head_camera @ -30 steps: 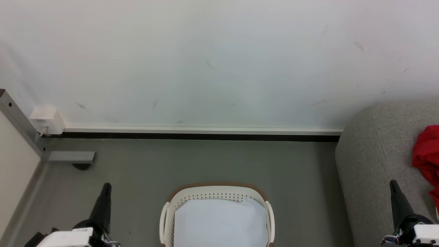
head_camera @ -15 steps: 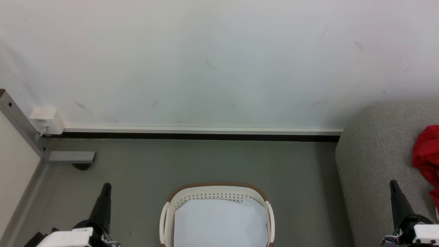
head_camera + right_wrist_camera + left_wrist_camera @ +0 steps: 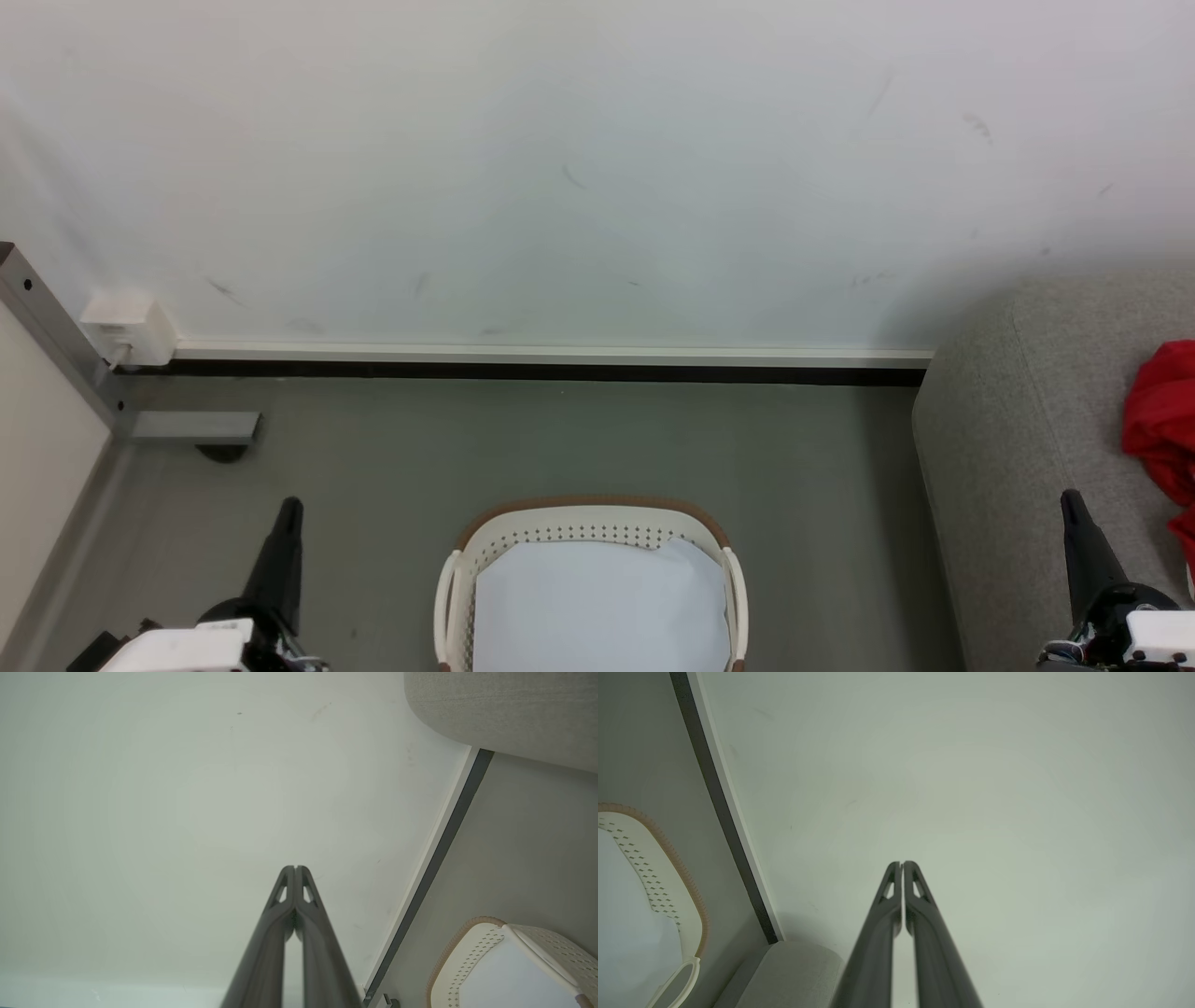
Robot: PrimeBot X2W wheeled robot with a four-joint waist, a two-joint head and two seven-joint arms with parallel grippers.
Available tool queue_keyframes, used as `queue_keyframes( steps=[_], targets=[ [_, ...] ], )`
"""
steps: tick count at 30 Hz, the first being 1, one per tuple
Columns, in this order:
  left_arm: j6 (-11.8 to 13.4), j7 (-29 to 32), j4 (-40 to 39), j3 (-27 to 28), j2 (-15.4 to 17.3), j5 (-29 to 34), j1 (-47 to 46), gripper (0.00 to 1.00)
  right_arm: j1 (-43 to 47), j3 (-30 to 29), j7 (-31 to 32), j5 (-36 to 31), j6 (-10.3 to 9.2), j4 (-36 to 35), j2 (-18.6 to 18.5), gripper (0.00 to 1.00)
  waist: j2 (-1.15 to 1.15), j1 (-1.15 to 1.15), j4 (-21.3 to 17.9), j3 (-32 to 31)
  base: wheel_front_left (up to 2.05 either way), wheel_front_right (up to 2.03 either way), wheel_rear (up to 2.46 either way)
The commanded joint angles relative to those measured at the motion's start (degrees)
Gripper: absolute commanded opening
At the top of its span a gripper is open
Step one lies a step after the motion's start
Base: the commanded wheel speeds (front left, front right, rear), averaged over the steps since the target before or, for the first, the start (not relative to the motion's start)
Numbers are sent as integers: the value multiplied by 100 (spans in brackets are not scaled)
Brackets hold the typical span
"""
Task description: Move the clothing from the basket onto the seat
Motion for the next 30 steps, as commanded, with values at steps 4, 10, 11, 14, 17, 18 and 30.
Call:
queue_keyframes(
  steps=[4, 10, 11, 14, 17, 18, 30],
  targets=[
    [-27, 23, -22, 10, 13, -79, -39, 0, 58, -23, 16, 11, -12, -35, 2, 0, 0, 0, 0, 0, 0, 0, 0],
    [-27, 22, -22, 10, 13, -79, -39, 0, 58, -23, 16, 11, -12, -36, 2, 0, 0, 0, 0, 0, 0, 0, 0],
    [-26, 22, -22, 10, 13, -79, -38, 0, 58, -23, 16, 11, -12, -36, 2, 0, 0, 0, 0, 0, 0, 0, 0],
    [-27, 22, -22, 10, 13, -79, -38, 0, 58, -23, 16, 11, -12, -36, 2, 0, 0, 0, 0, 0, 0, 0, 0],
    [-27, 22, -22, 10, 13, -79, -38, 0, 58, -22, 16, 11, -12, -36, 2, 0, 0, 0, 0, 0, 0, 0, 0],
    [-26, 22, -22, 10, 13, -79, -38, 0, 58, -22, 16, 11, -12, -36, 2, 0, 0, 0, 0, 0, 0, 0, 0],
    [-26, 22, -23, 9, 13, -79, -38, 0, 58, -22, 16, 12, -12, -36, 2, 0, 0, 0, 0, 0, 0, 0, 0]
  ],
)
